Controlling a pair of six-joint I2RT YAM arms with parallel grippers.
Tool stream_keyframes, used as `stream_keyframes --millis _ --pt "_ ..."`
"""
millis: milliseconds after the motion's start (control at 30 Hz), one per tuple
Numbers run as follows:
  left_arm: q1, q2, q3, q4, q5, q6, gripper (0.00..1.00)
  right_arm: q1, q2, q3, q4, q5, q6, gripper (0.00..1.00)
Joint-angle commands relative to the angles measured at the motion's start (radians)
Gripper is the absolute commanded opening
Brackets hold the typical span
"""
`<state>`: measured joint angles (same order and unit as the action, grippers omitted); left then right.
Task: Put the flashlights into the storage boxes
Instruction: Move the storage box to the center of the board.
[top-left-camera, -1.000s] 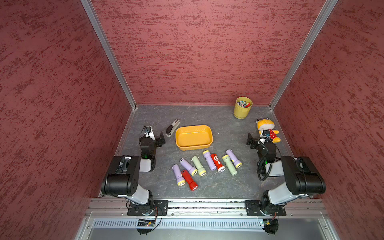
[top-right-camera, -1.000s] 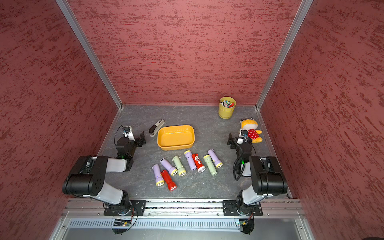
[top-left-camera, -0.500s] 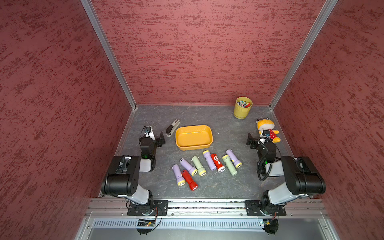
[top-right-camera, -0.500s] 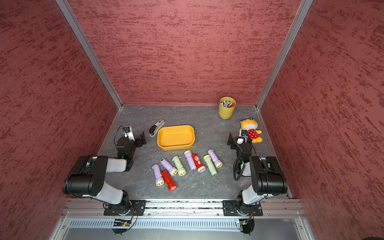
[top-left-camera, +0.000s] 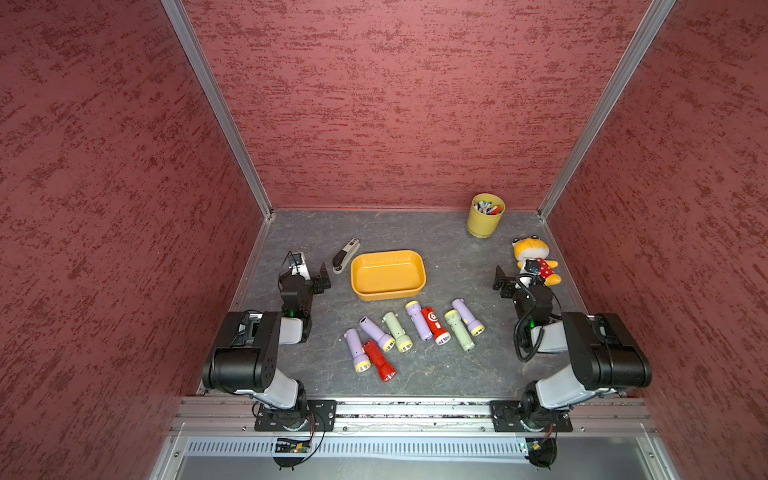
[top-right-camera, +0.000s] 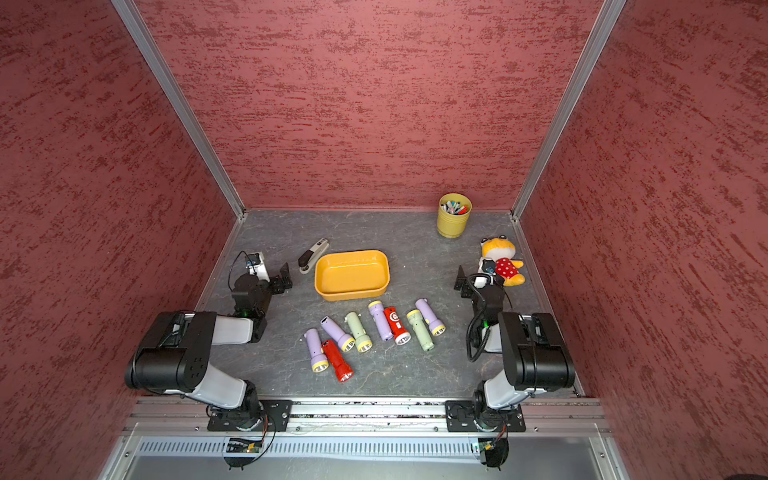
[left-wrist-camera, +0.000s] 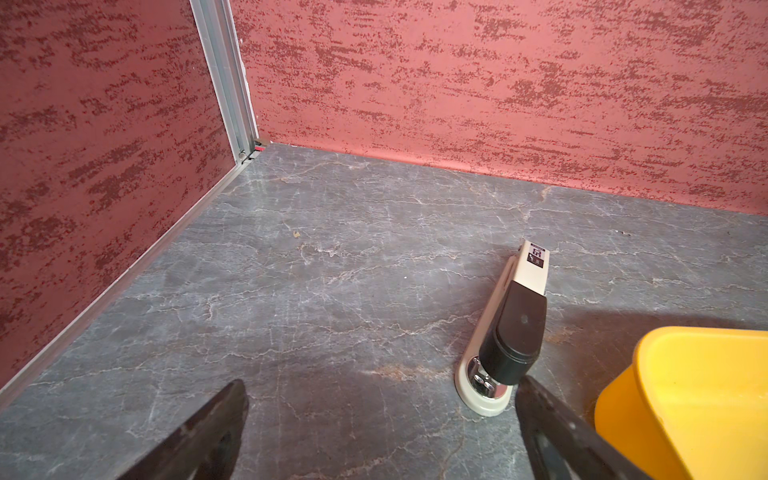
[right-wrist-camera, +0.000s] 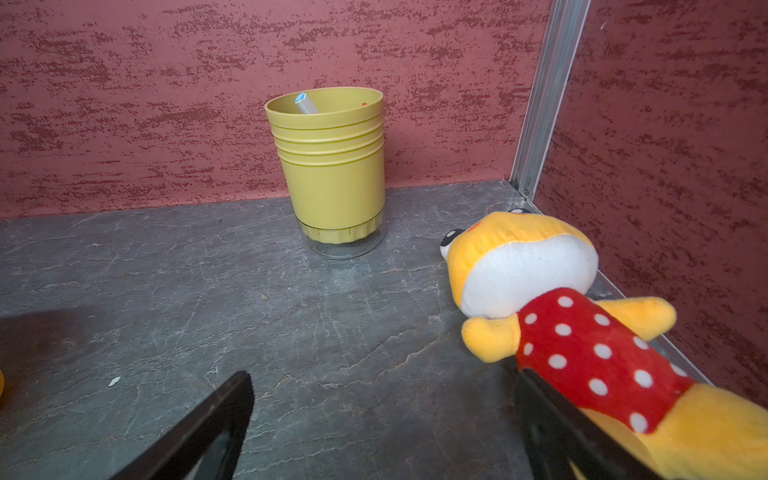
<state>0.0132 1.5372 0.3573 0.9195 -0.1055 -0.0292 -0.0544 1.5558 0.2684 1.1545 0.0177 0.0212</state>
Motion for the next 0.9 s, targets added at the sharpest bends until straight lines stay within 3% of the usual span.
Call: stream_keyframes --millis 0,500,767,867 --pt "0.005 -0.002 0.008 0.001 0.011 0.000 0.99 -0.004 -0.008 0.012 0.005 -0.017 -0.005 0.99" --pt "0.002 -0.010 0.010 -0.005 -0.001 -0.001 1.00 -0.003 -0.008 0.012 0.004 -0.016 -0.004 0.99" --pt "-0.084 -0.175 0.165 -0.409 -0.077 0.058 0.99 -0.003 -0.007 0.018 -0.005 0.003 0.002 0.99" --pt "-0.094 -0.256 0.227 -0.615 -0.037 -0.066 0.99 -0.004 -0.010 0.005 0.015 0.030 0.014 0.99"
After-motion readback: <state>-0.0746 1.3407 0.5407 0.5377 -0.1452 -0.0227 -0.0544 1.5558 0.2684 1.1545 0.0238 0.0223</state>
